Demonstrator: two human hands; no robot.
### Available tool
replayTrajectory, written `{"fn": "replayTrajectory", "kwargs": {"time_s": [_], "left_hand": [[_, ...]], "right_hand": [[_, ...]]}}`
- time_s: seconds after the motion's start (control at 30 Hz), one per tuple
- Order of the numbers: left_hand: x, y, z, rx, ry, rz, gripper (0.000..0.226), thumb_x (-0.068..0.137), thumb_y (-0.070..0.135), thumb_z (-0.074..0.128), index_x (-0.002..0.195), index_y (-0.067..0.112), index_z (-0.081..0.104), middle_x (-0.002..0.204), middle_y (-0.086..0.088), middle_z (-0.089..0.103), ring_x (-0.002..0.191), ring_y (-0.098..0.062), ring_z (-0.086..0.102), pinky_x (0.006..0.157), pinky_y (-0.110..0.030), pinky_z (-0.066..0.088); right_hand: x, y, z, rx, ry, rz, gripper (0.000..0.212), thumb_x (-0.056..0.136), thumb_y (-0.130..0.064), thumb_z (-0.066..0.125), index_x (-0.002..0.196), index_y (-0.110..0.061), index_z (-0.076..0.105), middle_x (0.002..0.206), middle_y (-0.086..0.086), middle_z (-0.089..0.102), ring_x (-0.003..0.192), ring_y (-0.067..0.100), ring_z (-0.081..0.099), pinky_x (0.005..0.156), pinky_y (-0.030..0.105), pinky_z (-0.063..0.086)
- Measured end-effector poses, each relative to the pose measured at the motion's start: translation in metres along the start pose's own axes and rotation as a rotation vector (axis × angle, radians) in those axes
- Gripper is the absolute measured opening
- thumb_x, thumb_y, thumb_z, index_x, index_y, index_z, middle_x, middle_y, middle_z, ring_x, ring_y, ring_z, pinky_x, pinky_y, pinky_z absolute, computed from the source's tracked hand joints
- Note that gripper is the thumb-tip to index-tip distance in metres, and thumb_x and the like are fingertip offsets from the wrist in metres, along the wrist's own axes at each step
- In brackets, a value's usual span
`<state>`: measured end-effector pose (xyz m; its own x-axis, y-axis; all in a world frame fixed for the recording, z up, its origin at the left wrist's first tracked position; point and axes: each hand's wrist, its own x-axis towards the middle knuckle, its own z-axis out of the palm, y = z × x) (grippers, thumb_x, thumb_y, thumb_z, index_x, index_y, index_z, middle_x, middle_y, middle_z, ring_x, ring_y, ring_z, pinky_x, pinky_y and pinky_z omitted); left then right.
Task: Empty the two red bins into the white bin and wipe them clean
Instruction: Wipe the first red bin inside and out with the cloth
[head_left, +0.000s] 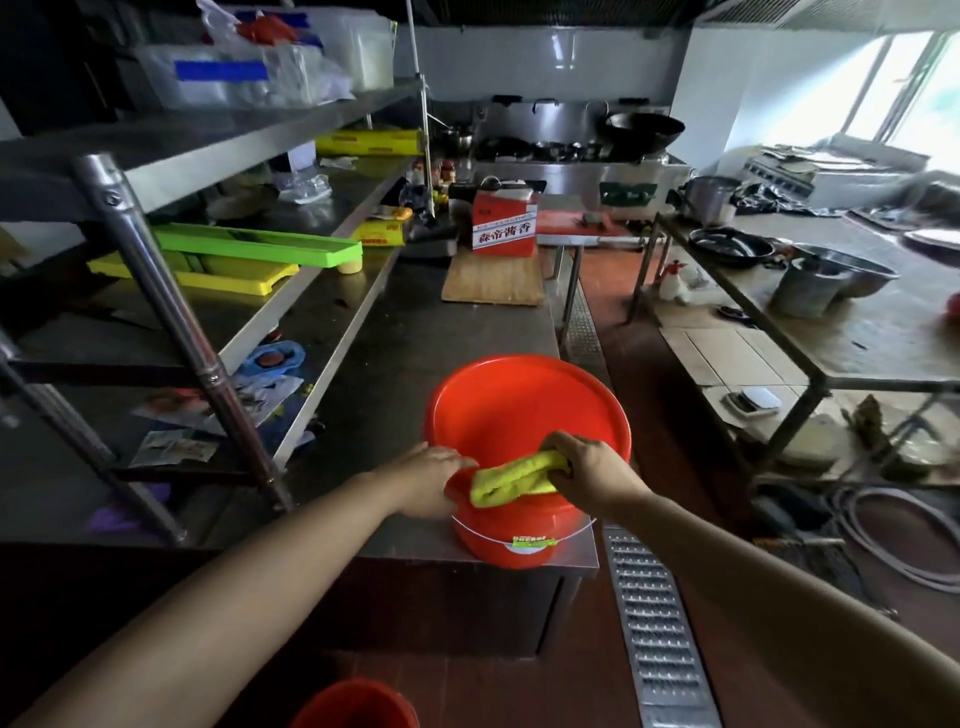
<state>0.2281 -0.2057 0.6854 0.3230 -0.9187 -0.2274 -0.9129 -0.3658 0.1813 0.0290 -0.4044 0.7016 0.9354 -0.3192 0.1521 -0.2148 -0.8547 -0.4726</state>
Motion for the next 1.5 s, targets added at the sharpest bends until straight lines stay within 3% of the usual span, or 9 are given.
{"fn": "replayTrajectory", "kwargs": {"time_s": [0.2, 0.43, 0.57, 0.63, 0.77, 0.9, 1.07, 1.27, 1.5], "left_hand": [[0.007, -0.002, 0.021, 0.133, 0.039, 0.099, 0.060, 0.093, -0.001, 0.041, 0.150, 0.017, 0.036, 0.155, -0.005, 0.035, 0.149, -0.021, 0.016, 0.122, -0.040, 0.004], [0.014, -0.006, 0.027, 0.188, 0.117, 0.129, 0.048, 0.102, 0.012, 0.037, 0.149, 0.012, 0.037, 0.155, -0.012, 0.034, 0.148, -0.023, 0.018, 0.121, -0.040, 0.006], [0.012, -0.005, 0.029, 0.178, 0.162, 0.126, 0.049, 0.102, 0.006, 0.034, 0.150, 0.016, 0.037, 0.155, -0.012, 0.033, 0.147, -0.026, 0.019, 0.121, -0.041, 0.006], [0.012, -0.005, 0.030, 0.163, 0.160, 0.099, 0.045, 0.104, 0.012, 0.034, 0.149, 0.018, 0.039, 0.156, -0.013, 0.031, 0.148, -0.028, 0.017, 0.120, -0.040, 0.005], [0.011, -0.005, 0.030, 0.136, 0.146, 0.083, 0.044, 0.104, 0.015, 0.038, 0.148, 0.017, 0.040, 0.156, -0.014, 0.031, 0.148, -0.030, 0.017, 0.120, -0.039, 0.004], [0.013, -0.006, 0.029, 0.130, 0.171, 0.113, 0.044, 0.104, 0.015, 0.039, 0.147, 0.016, 0.041, 0.155, -0.011, 0.033, 0.148, -0.027, 0.017, 0.119, -0.037, 0.004], [0.013, -0.008, 0.033, 0.122, 0.137, 0.097, 0.043, 0.104, 0.017, 0.041, 0.147, 0.016, 0.041, 0.158, -0.014, 0.025, 0.149, -0.029, 0.009, 0.120, -0.039, 0.008], [0.014, -0.012, 0.040, 0.125, 0.131, 0.129, 0.042, 0.101, 0.016, 0.048, 0.142, 0.016, 0.044, 0.155, -0.015, 0.029, 0.150, -0.026, 0.009, 0.122, -0.043, 0.007], [0.020, -0.035, 0.034, 0.132, 0.124, 0.182, 0.037, 0.100, 0.021, 0.047, 0.136, 0.028, 0.049, 0.153, -0.003, 0.038, 0.149, -0.023, 0.019, 0.120, -0.047, 0.022]], "right_hand": [[-0.052, 0.011, 0.010, -0.123, -0.081, -0.168, 0.048, 0.076, -0.022, 0.057, 0.123, -0.016, 0.061, 0.135, 0.001, 0.060, 0.114, 0.026, 0.063, 0.088, 0.037, 0.056], [-0.045, 0.001, 0.016, -0.207, -0.243, -0.184, 0.052, 0.073, -0.034, 0.051, 0.117, -0.013, 0.069, 0.155, 0.003, 0.044, 0.144, 0.021, 0.037, 0.120, 0.041, 0.024], [-0.025, -0.008, 0.024, -0.100, -0.119, -0.074, 0.049, 0.096, -0.050, 0.039, 0.083, -0.012, 0.068, 0.103, 0.002, 0.070, 0.101, 0.022, 0.062, 0.091, 0.038, 0.044], [-0.010, -0.017, 0.031, -0.101, -0.032, 0.022, 0.046, 0.097, -0.056, 0.047, 0.078, -0.016, 0.058, 0.080, -0.003, 0.059, 0.077, 0.020, 0.053, 0.075, 0.034, 0.039], [0.017, -0.038, 0.049, -0.230, -0.271, 0.172, 0.067, 0.080, -0.077, 0.052, 0.134, -0.037, 0.045, 0.120, 0.003, 0.060, 0.112, 0.027, 0.052, 0.093, 0.044, 0.038], [0.027, -0.044, 0.060, -0.271, -0.302, 0.105, 0.091, 0.063, -0.089, 0.032, 0.134, -0.035, 0.049, 0.133, 0.001, 0.046, 0.126, 0.028, 0.044, 0.099, 0.048, 0.041], [0.029, -0.037, 0.076, -0.341, -0.257, 0.056, 0.094, 0.057, -0.094, 0.021, 0.127, -0.033, 0.037, 0.109, 0.002, 0.069, 0.096, 0.032, 0.068, 0.067, 0.035, 0.040], [0.012, -0.015, 0.083, -0.477, -0.100, -0.134, 0.070, 0.075, -0.082, 0.035, 0.129, -0.038, 0.044, 0.108, -0.007, 0.069, 0.084, 0.029, 0.070, 0.059, 0.033, 0.043], [-0.011, 0.049, 0.053, -0.524, -0.069, -0.307, 0.071, 0.081, -0.070, 0.056, 0.141, -0.034, 0.051, 0.102, -0.008, 0.070, 0.086, 0.026, 0.069, 0.081, 0.040, 0.052]]}}
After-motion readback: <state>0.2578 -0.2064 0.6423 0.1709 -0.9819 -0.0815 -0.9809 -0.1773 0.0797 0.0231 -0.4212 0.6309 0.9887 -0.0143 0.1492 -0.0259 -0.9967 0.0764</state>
